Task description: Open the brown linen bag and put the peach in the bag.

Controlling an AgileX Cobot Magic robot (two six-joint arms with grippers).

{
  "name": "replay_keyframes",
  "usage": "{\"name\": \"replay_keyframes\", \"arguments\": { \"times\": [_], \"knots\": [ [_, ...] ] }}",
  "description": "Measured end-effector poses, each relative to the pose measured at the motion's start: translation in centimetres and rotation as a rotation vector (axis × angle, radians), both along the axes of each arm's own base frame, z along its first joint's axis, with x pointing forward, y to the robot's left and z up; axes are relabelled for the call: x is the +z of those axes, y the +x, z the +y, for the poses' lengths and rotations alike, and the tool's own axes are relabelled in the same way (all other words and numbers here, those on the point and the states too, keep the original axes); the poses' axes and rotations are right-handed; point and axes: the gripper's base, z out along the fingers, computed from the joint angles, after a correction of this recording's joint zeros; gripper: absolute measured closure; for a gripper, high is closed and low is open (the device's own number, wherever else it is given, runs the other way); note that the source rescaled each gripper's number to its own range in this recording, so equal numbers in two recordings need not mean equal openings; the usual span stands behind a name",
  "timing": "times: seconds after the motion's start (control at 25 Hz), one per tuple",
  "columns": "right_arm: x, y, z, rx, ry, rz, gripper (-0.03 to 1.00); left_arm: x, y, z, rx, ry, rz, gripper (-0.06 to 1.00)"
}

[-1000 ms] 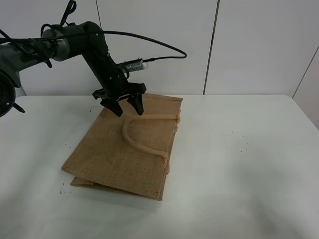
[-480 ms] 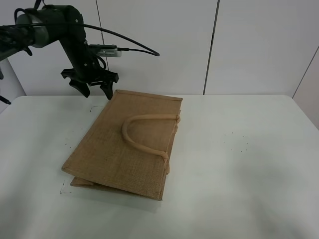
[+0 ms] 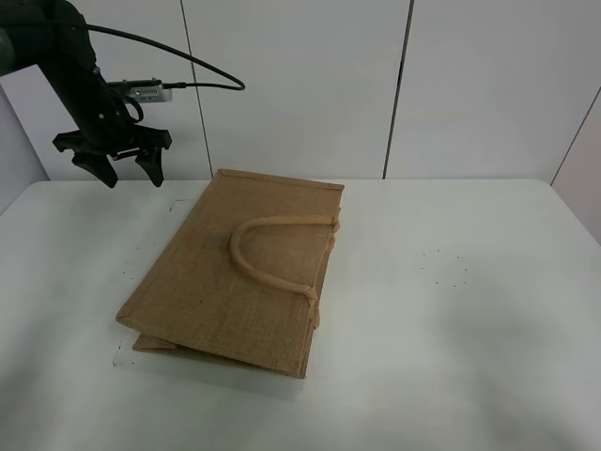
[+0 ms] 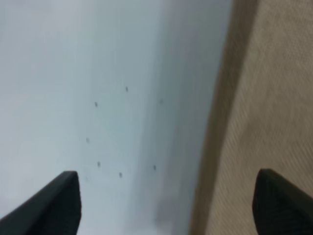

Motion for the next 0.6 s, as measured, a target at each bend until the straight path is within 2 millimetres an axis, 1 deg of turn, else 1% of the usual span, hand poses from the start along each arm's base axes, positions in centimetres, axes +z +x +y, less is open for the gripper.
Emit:
{"name": "replay_keyframes", "arguments": {
  "times": [0.12, 0.24, 0.36, 0.44, 0.6],
  "knots": [
    [0.0, 0.0, 0.0, 0.0, 0.0, 0.0, -0.03, 1.6, -2.1, 0.1, -0.001, -0.002, 0.001, -0.06],
    [0.0, 0.0, 0.0, 0.0, 0.0, 0.0, -0.03, 3.0, -5.0, 0.3, -0.001, -0.001, 0.012, -0.05],
    [0.0, 0.0, 0.0, 0.0, 0.0, 0.0, -0.03, 4.2, -8.7, 0.6, -0.001, 0.001, 0.029, -0.05],
    [0.0, 0.0, 0.0, 0.0, 0.0, 0.0, -0.03, 4.7, -11.6, 0.9, -0.001, 0.003, 0.041, -0.05],
    [0.0, 0.0, 0.0, 0.0, 0.0, 0.0, -0.03, 5.2, -17.2, 1.3, -0.001, 0.004, 0.056, -0.05]
  ]
}}
